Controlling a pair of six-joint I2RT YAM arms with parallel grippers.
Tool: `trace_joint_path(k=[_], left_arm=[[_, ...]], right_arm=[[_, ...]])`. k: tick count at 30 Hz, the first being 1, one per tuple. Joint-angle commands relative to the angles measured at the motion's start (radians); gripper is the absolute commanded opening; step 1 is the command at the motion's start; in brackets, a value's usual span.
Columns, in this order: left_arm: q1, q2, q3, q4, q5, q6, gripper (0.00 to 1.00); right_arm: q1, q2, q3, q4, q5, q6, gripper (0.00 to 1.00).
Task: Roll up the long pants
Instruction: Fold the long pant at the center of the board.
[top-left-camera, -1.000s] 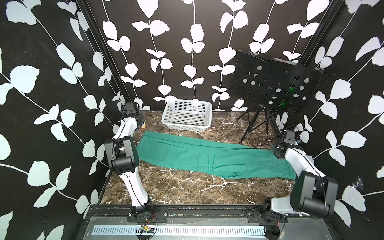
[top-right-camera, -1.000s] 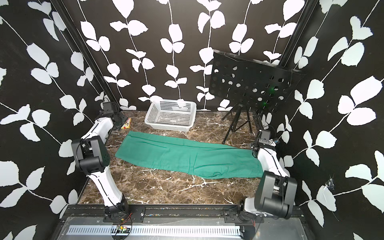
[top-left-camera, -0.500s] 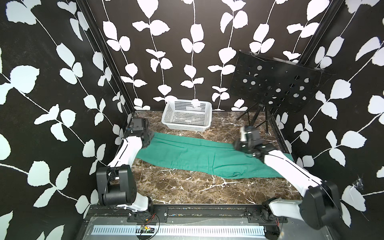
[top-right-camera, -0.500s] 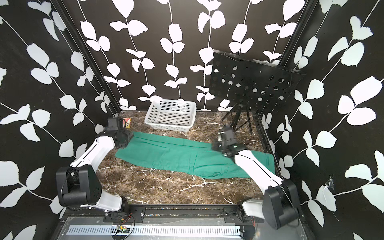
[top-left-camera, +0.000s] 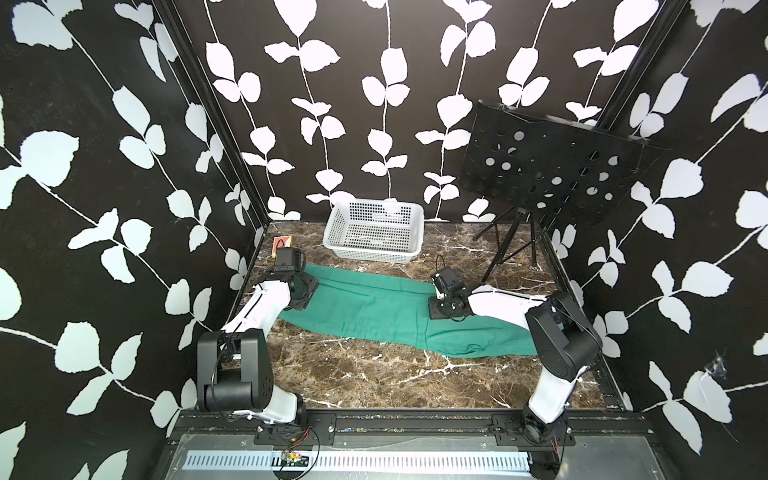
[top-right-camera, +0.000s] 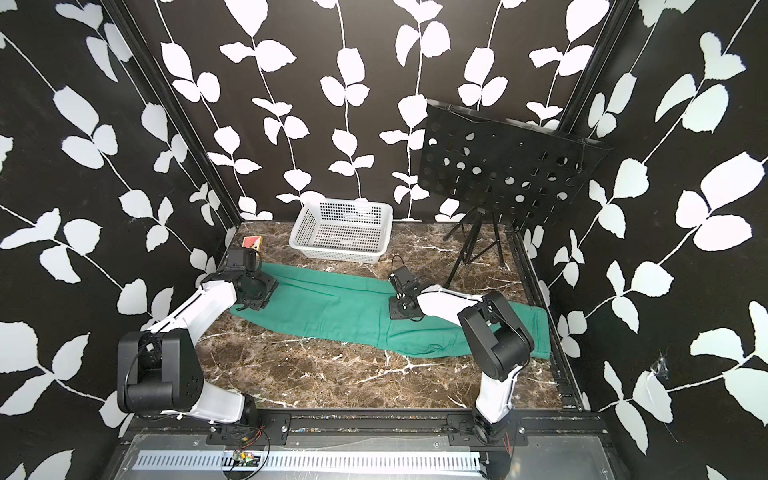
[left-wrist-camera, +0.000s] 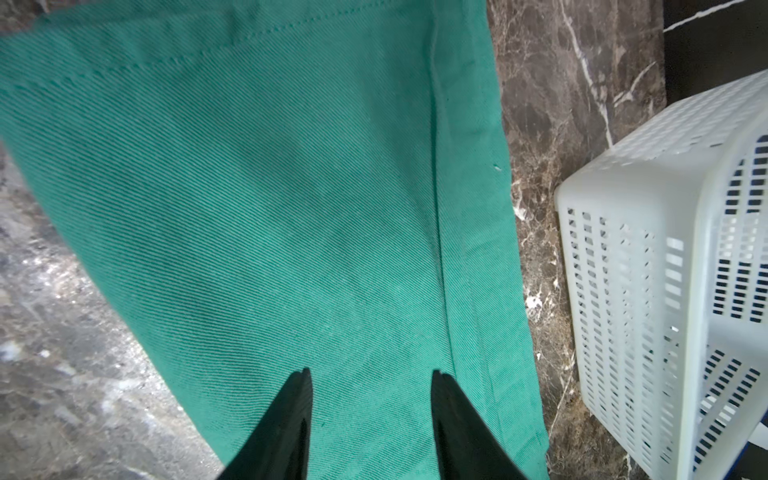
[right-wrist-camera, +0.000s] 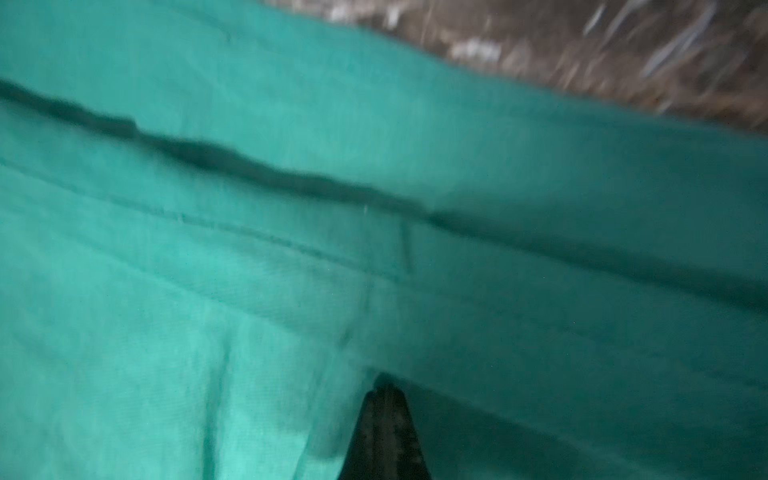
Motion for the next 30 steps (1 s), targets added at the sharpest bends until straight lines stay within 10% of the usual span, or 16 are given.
trace_joint_path(k=[1, 15, 30], left_arm=[[0.000, -0.061, 0.020, -0.059, -0.025, 0.012, 0.46], [-0.002, -0.046, 0.077, -0.145, -0.097, 0.094, 0.46], [-0.001, 0.278, 0.352, 0.007, -0.018, 0.321, 0.47]], right_arm=[[-0.034, 0.073, 0.097, 0.040, 0.129, -0.034, 0.00], [-0.118, 0.223, 0.387, 0.174, 0.178, -0.082, 0.00], [-0.087, -0.267, -0.029, -0.087, 0.134, 0.049, 0.07]])
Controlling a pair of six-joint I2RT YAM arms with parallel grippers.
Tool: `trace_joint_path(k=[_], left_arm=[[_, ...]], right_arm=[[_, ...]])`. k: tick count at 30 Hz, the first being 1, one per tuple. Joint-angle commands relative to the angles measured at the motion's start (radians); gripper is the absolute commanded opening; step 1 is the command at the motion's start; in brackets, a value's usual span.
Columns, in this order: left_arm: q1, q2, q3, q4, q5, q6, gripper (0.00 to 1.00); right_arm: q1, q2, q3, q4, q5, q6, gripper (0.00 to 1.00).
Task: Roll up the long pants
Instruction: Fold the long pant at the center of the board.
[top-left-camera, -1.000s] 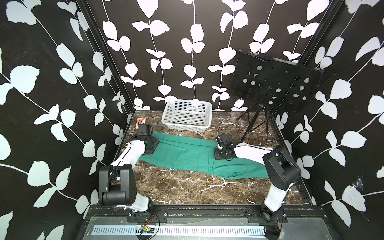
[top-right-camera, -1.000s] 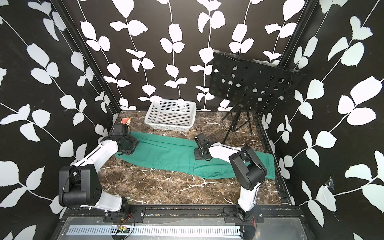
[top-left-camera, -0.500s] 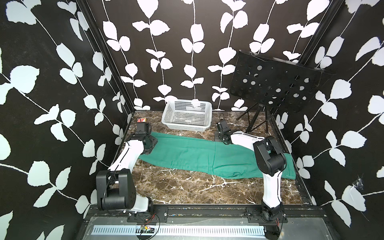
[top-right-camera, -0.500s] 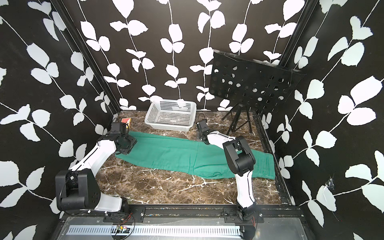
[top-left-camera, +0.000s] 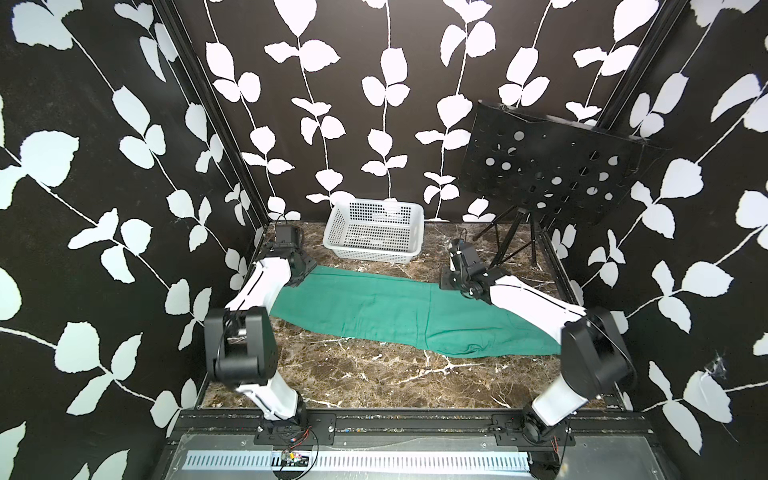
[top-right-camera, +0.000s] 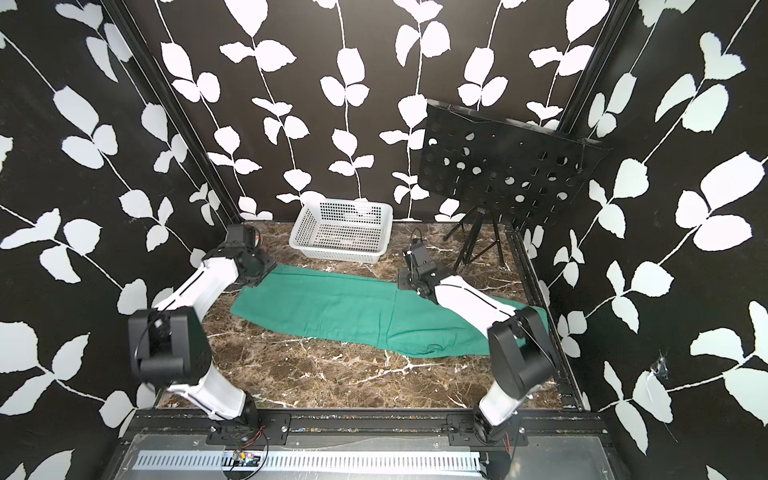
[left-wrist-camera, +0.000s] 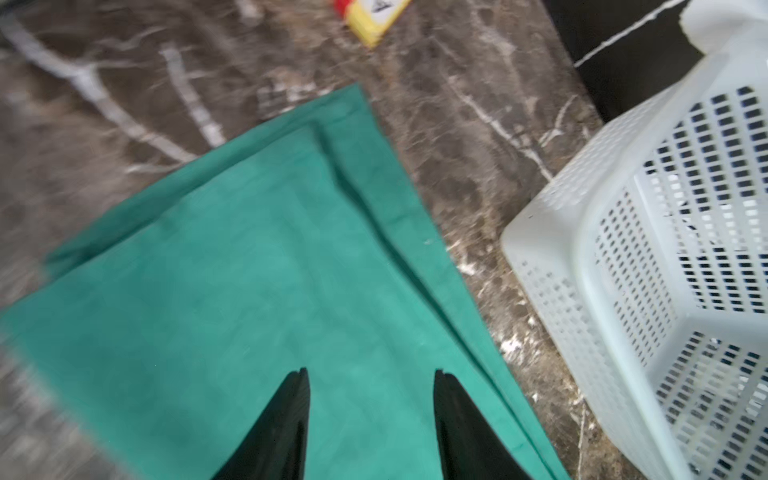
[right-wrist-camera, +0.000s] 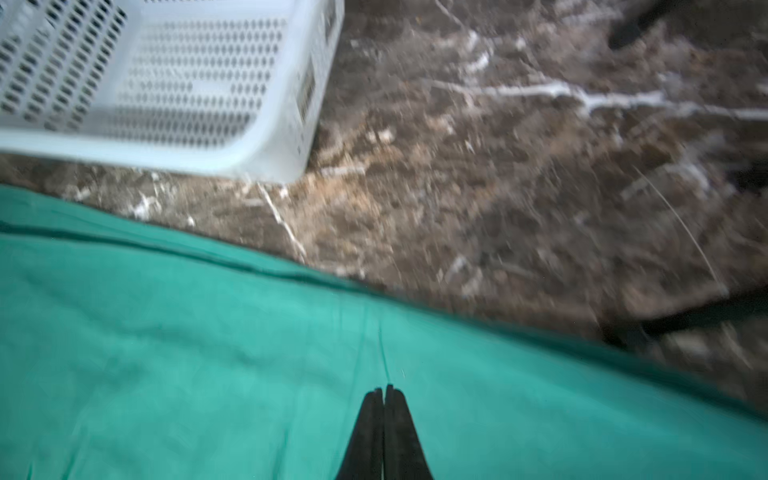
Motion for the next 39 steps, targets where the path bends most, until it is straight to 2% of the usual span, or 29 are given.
trace_joint_path(k=[1, 4, 12, 18, 28, 35, 39], left_arm=[[-0.001, 0.080, 0.049, 0.056, 0.076, 0.061, 0.47], [-0.002, 0.143, 0.076, 0.066, 0.082, 0.048, 0.49], [0.001, 0.279, 0.262, -0.197, -0.086, -0.002, 0.47], [0.028, 0.365, 0.358, -0.297, -0.137, -0.071, 0.41], [0.077, 0.434, 0.370, -0.180, -0.057, -0.121, 0.39], [0.076, 0.461, 0.363, -0.140, -0.045, -0.128, 0.23], [0.075, 0.463, 0.365, -0.125, -0.045, -0.126, 0.21]], right_arm=[[0.000, -0.079, -0.090, -0.107, 0.049, 0.062, 0.07], [-0.008, -0.140, -0.139, -0.125, 0.077, 0.084, 0.09], [-0.015, -0.176, -0.160, -0.163, 0.094, 0.115, 0.16], [-0.017, -0.183, -0.168, -0.166, 0.103, 0.126, 0.18], [-0.016, -0.167, -0.177, -0.143, 0.102, 0.156, 0.19], [-0.016, -0.173, -0.199, -0.131, 0.105, 0.187, 0.19], [-0.017, -0.172, -0.197, -0.128, 0.111, 0.185, 0.19]])
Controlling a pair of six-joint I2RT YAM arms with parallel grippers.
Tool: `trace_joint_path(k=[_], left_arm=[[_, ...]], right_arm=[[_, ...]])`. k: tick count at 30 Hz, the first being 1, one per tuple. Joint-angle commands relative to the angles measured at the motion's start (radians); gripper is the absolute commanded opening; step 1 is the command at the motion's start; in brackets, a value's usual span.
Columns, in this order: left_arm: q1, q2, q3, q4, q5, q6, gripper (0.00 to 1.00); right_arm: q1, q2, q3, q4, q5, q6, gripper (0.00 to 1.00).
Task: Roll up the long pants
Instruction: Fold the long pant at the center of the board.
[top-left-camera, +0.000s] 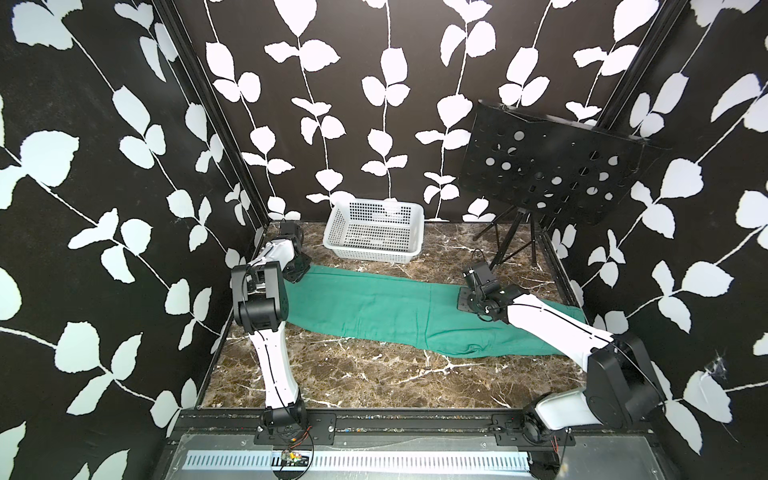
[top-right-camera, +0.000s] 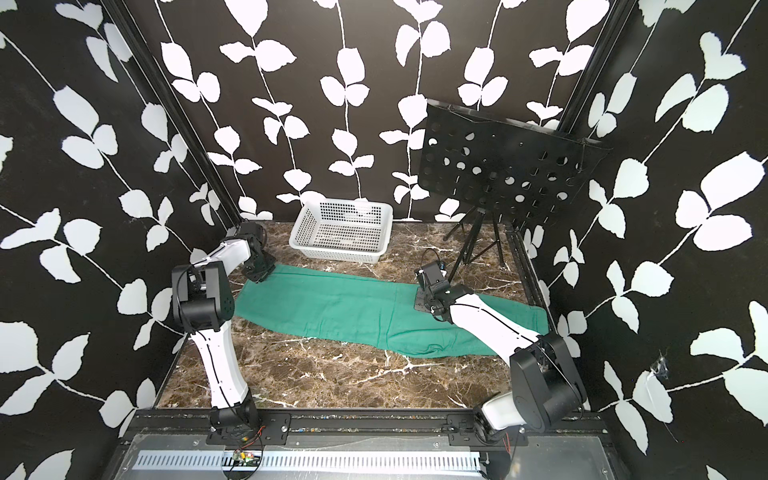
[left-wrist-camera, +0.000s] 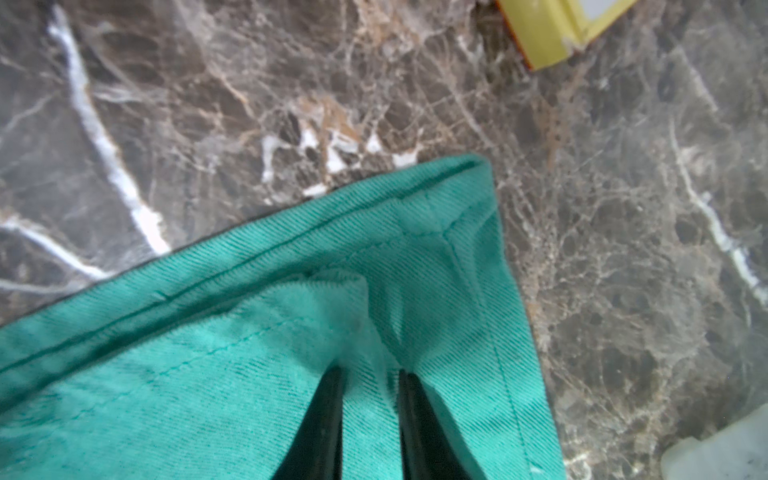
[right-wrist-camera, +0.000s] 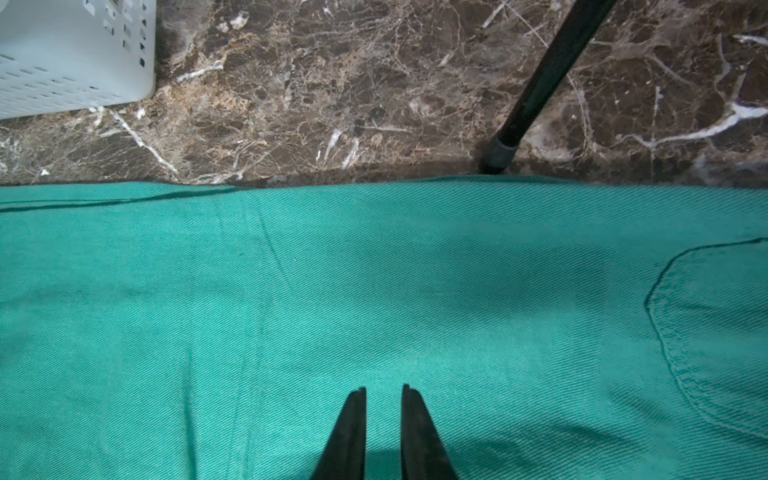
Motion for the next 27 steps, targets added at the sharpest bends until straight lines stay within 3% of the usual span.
trace_joint_path(k=[1, 6, 16, 27], left_arm=[[-0.004, 0.000, 0.021, 0.019, 0.008, -0.005, 0.21], [0.003, 0.006, 0.033, 0.030, -0.007, 0.010, 0.19], [0.005, 0.014, 0.067, 0.034, -0.023, 0.057, 0.01], [0.004, -0.077, 0.067, 0.091, -0.060, 0.109, 0.00]], right_arm=[[-0.004, -0.011, -0.020, 0.019, 0.025, 0.012, 0.19], [-0.004, 0.013, -0.012, 0.035, 0.002, 0.013, 0.19], [-0.005, 0.034, -0.007, 0.039, -0.019, 0.014, 0.19], [-0.005, 0.037, -0.012, 0.041, -0.024, 0.017, 0.20]])
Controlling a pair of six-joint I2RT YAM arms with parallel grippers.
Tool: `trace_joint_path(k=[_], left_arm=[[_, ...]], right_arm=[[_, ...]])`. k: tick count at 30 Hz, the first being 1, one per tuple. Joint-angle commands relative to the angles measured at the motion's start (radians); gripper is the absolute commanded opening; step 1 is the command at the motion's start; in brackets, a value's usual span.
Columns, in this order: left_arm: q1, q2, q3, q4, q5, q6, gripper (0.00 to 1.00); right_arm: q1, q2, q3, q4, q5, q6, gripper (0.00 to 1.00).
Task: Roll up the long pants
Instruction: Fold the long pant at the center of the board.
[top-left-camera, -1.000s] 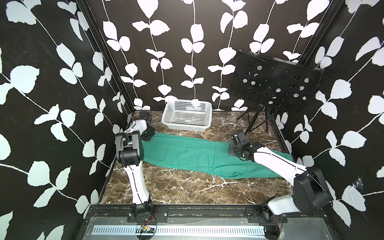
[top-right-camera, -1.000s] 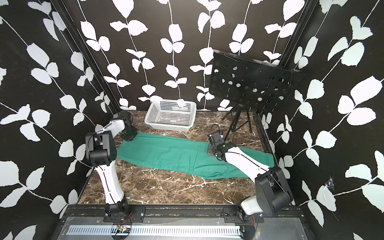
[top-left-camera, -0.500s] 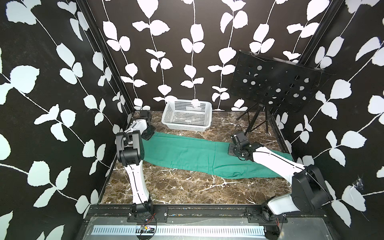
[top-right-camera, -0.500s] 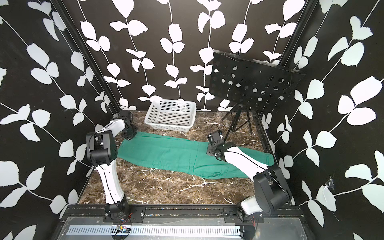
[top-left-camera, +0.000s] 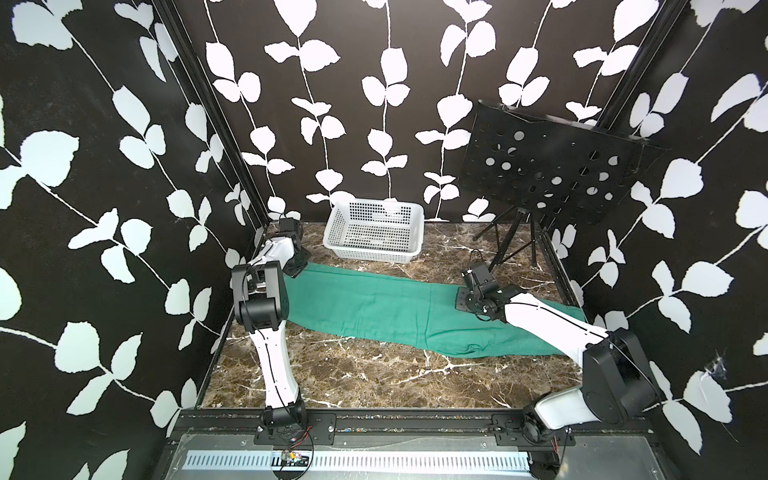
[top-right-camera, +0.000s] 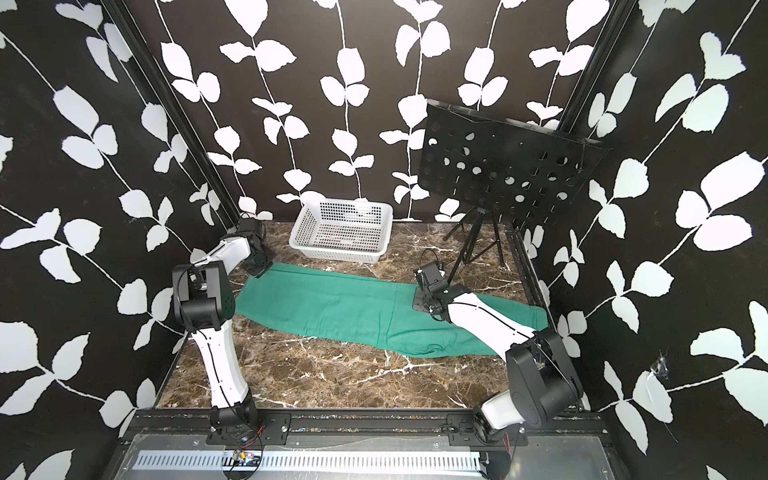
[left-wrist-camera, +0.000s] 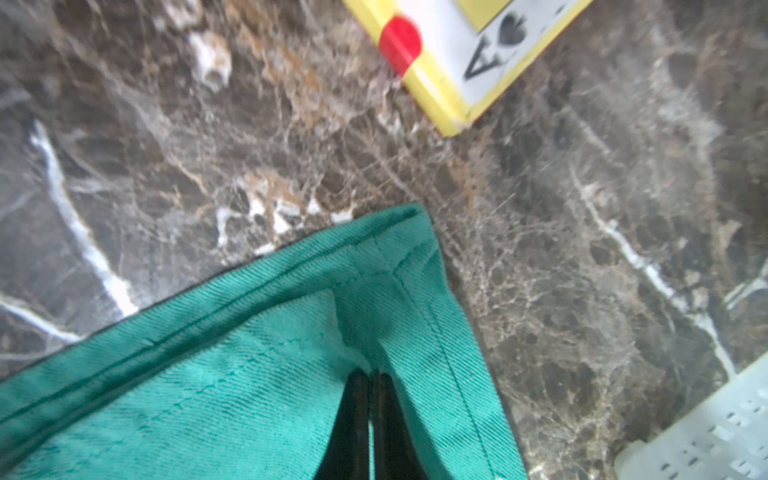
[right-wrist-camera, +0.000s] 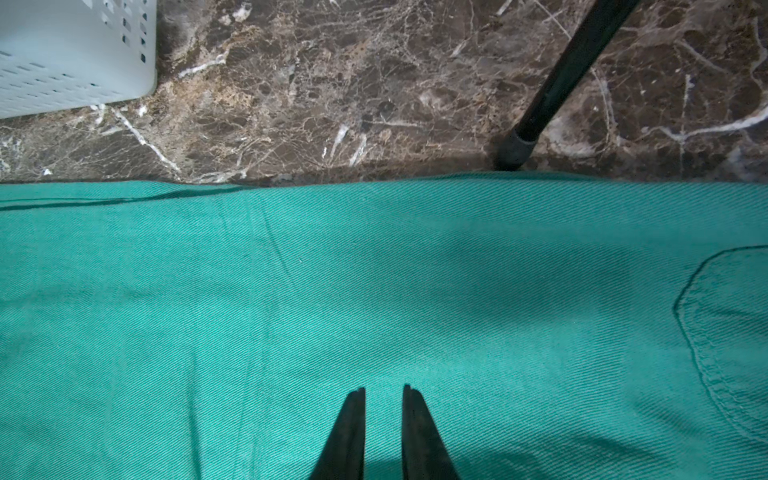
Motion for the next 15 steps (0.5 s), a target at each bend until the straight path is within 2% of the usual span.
trace_joint_path(k=[1, 10, 13, 14, 15], left_arm=[[0.002, -0.081, 0.029, 0.045, -0.029, 0.034, 0.00], [-0.008, -0.031, 0.060, 0.100, 0.000, 0.026, 0.00], [-0.007, -0.040, 0.060, 0.034, -0.005, 0.001, 0.00], [-0.007, -0.045, 0.053, 0.000, -0.007, -0.022, 0.07], [-0.007, -0.052, 0.038, -0.016, -0.003, -0.039, 0.21]], right_arm=[[-0.004, 0.013, -0.009, 0.016, -0.004, 0.007, 0.20], [-0.005, 0.034, 0.026, -0.004, -0.010, -0.003, 0.20], [-0.004, 0.036, 0.028, -0.005, -0.006, 0.001, 0.24], [-0.005, 0.038, 0.028, -0.005, -0.005, 0.003, 0.25], [-0.005, 0.040, 0.028, -0.005, -0.002, 0.006, 0.26]])
